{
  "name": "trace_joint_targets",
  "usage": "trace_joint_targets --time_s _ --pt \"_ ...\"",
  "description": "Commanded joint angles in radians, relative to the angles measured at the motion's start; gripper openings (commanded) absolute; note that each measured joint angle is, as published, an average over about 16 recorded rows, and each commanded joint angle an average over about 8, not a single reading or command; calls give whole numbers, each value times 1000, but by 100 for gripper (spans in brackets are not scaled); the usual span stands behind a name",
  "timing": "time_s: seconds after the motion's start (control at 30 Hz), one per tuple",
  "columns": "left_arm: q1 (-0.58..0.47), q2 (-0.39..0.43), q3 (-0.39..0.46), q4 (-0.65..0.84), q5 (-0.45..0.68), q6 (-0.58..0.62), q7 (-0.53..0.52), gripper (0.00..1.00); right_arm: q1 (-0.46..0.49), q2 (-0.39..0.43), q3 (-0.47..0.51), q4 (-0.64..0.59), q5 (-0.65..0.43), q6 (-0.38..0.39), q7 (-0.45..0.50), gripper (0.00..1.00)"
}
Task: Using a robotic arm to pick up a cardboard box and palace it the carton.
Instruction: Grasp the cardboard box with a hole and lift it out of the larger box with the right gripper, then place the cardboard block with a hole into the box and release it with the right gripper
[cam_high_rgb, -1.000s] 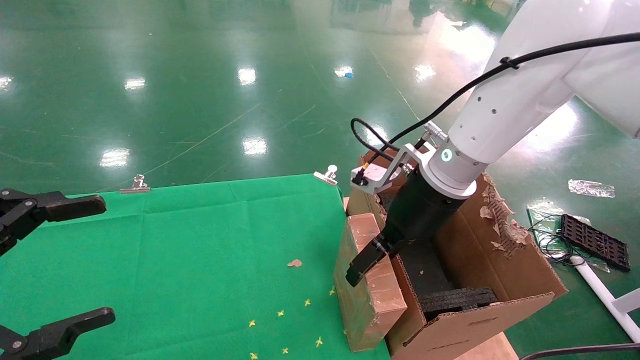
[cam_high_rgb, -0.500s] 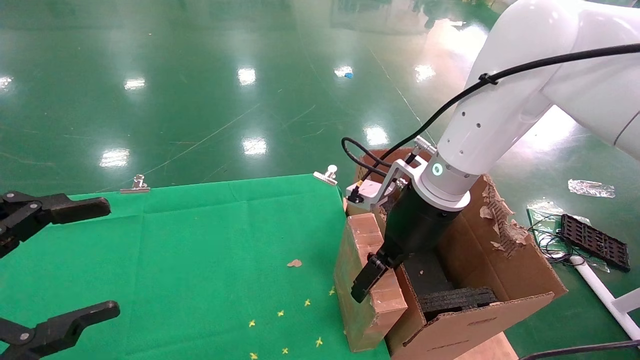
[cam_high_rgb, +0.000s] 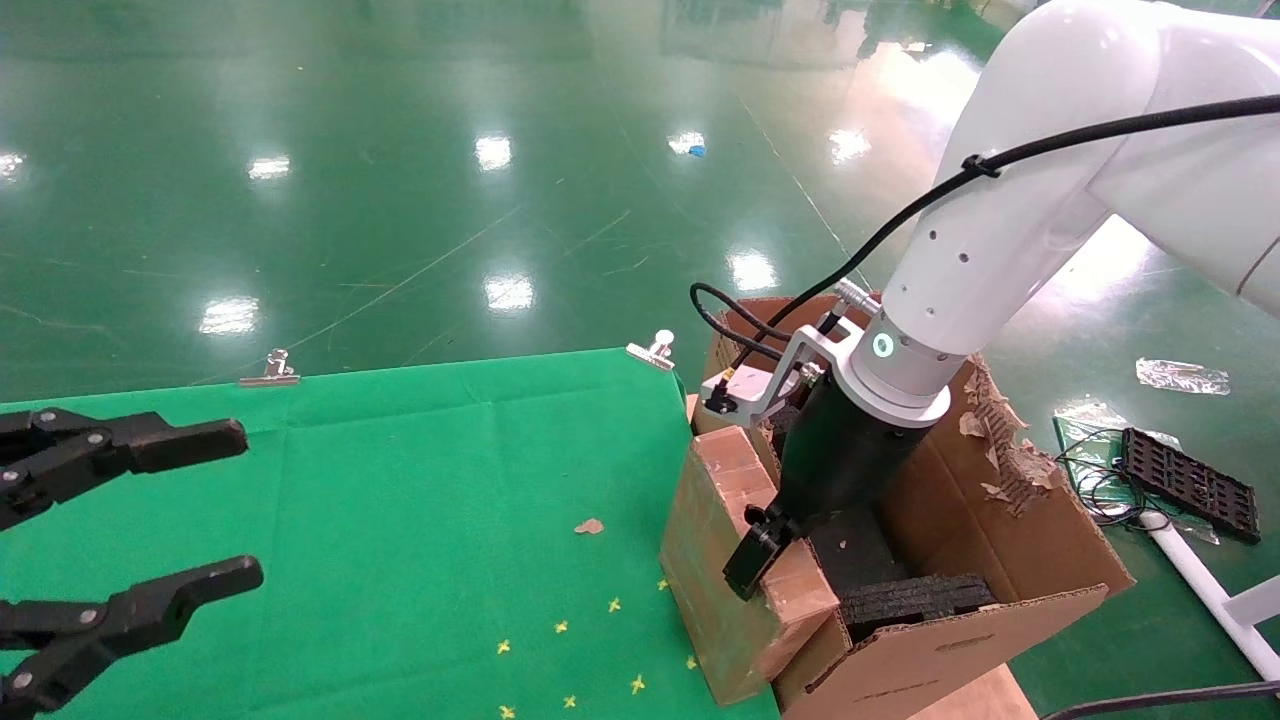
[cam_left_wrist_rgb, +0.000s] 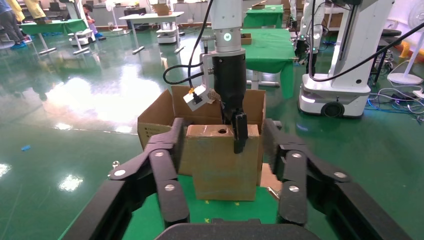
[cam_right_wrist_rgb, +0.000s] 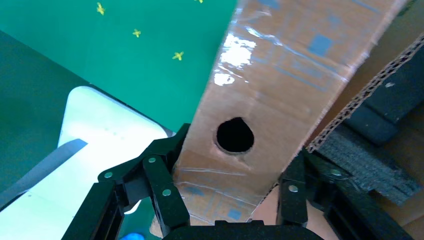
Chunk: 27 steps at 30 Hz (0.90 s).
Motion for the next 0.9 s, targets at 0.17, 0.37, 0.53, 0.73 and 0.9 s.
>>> trace_joint_targets --time_s 0.17,0.37,0.53,0.73,0.9 --pt "0 0 0 0 0 0 0 0 44 32 31 2 15 20 -57 0" --pt "0 0 1 0 -1 0 0 0 157 122 113 -21 39 85 -188 0" --pt "0 0 1 0 -1 0 1 0 237 222 177 -77 56 148 -296 0" --pt "0 -1 1 0 -1 -1 1 2 289 300 186 -178 15 160 -353 0" --pt "0 -1 2 0 -1 -1 1 60 287 324 158 -277 -39 148 -361 0"
